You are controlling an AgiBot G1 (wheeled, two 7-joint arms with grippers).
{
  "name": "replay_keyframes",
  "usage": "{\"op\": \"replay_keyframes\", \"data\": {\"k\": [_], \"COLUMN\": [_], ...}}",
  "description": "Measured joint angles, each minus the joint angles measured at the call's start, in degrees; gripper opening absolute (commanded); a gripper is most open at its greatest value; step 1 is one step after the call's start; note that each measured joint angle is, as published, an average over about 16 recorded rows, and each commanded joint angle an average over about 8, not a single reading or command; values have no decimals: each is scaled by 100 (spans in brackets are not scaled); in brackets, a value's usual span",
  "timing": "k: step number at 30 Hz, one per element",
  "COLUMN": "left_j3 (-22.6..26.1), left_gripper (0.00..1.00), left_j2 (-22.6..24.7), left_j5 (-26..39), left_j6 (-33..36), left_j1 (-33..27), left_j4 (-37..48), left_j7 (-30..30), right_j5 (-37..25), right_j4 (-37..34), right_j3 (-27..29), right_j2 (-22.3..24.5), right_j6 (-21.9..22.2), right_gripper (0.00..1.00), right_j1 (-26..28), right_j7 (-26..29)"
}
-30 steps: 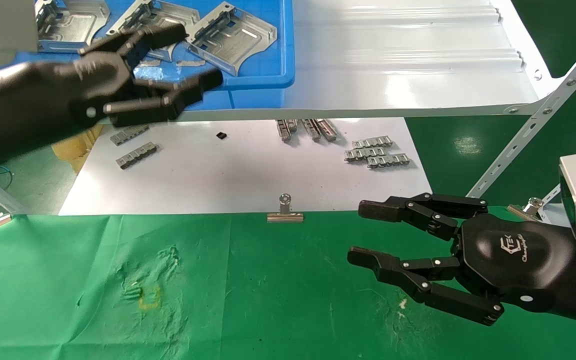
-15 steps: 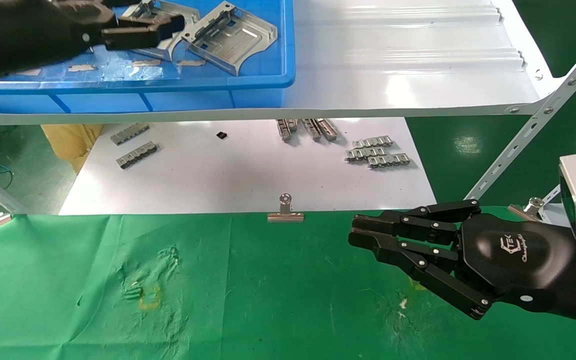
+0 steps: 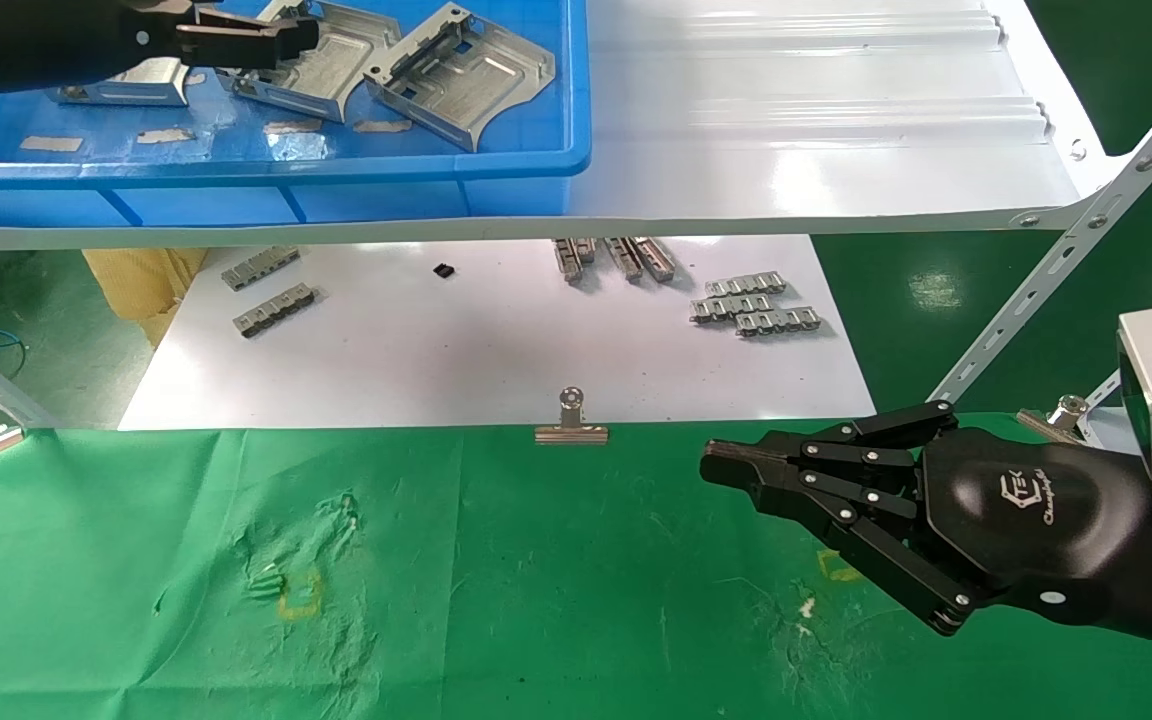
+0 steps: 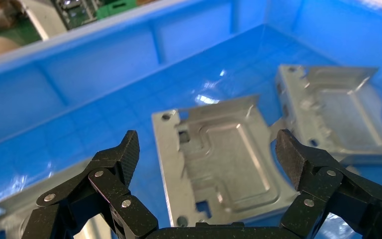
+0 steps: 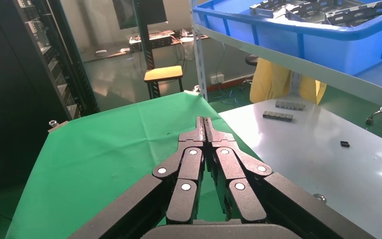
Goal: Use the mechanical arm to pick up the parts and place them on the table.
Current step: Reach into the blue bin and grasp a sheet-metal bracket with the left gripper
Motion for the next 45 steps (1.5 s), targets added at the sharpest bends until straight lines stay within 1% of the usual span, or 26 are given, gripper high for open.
{"op": "replay_keyframes", "data": {"k": [2,3,5,6,21,45], "left_j3": [30,41,59,66,115,136], "left_gripper": [21,12,1,0,0,0], "left_j2": [49,69,105,120,230,336], "left_j5": [51,69,98,111,190,223], "left_j6": [-40,-58,-88,-102,-240,-533], "left_j1": [-81,-113,-167,-188,-307,-257], "left_j4": [164,234,359,412,835,969], "left_j7": [54,79,128,150,379,482], "right_j5": [0,0,0,0,0,0], "right_j4": [0,0,0,0,0,0], "right_j3": [0,0,0,0,0,0], "right_j2": [0,0,0,0,0,0], "right_j6": [0,0,0,0,0,0], "right_gripper": [0,0,0,0,0,0], "right_j1": [0,0,0,0,0,0], "right_j7": [0,0,0,0,0,0]}}
